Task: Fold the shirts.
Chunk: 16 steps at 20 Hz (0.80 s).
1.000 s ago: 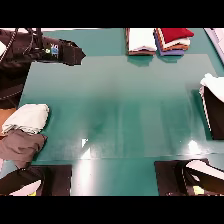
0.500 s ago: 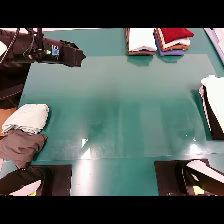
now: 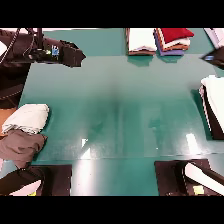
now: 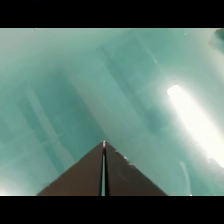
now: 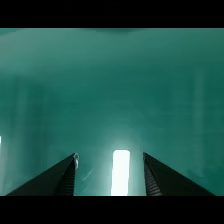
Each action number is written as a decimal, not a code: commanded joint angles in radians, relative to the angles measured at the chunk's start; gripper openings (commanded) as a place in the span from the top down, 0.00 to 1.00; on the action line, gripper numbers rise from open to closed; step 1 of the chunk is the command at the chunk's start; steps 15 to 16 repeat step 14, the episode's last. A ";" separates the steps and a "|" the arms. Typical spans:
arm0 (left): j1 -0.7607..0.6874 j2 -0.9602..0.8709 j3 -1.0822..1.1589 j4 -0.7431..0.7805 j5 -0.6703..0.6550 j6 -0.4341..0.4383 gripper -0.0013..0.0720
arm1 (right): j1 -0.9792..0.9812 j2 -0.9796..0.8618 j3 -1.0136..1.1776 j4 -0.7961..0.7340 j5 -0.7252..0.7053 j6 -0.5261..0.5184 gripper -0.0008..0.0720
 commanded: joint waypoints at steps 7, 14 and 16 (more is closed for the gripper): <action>0.000 0.000 0.000 0.000 0.083 0.000 0.95 | 0.486 -0.001 0.007 0.018 -0.080 -0.018 0.97; 0.000 0.000 0.000 0.000 0.112 0.000 0.95 | 0.498 -0.001 0.006 0.019 -0.078 -0.018 0.97; 0.000 0.000 0.000 0.000 0.112 0.000 0.95 | 0.498 -0.001 0.006 0.019 -0.078 -0.018 0.97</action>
